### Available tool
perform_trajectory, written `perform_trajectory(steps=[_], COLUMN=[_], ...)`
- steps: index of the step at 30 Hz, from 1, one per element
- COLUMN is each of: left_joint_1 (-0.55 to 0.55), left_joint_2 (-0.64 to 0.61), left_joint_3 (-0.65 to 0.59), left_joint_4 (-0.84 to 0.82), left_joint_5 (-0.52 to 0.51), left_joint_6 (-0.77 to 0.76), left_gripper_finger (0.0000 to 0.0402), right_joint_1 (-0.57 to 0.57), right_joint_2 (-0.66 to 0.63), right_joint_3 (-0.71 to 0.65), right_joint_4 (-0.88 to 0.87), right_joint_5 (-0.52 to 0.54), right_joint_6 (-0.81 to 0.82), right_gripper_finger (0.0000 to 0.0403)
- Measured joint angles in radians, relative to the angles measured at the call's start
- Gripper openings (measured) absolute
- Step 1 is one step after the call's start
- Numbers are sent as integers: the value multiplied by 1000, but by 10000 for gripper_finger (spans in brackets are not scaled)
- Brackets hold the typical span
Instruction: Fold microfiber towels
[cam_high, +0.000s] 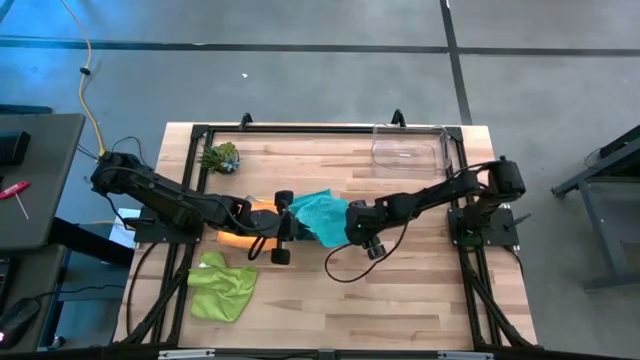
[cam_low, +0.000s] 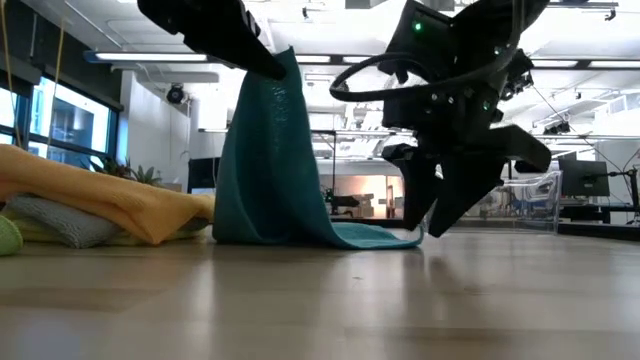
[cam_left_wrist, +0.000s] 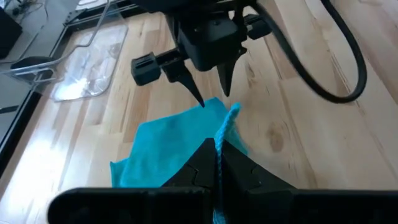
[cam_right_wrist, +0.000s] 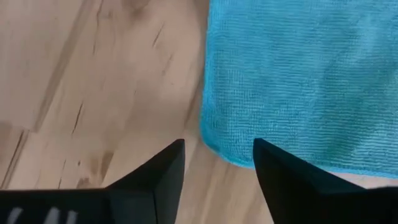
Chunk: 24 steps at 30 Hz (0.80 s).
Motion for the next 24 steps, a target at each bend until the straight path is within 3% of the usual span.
perform_trajectory(steps=[12, 20, 24], left_joint_1=[0, 0, 0], left_joint_2=[0, 0, 0], left_joint_3=[0, 0, 0], left_joint_4=[6, 9, 10], left_joint_5=[-30, -56, -74], left_joint_6=[-15, -23, -24], left_gripper_finger=[0, 0, 0], right_joint_1=[4, 6, 11], right_joint_2=[27, 34, 20], right_joint_3=[0, 0, 0], right_joint_4=[5, -5, -56], right_joint_5=[-23, -23, -19], right_joint_6=[-30, 2, 74], right_gripper_finger=[115, 18, 8])
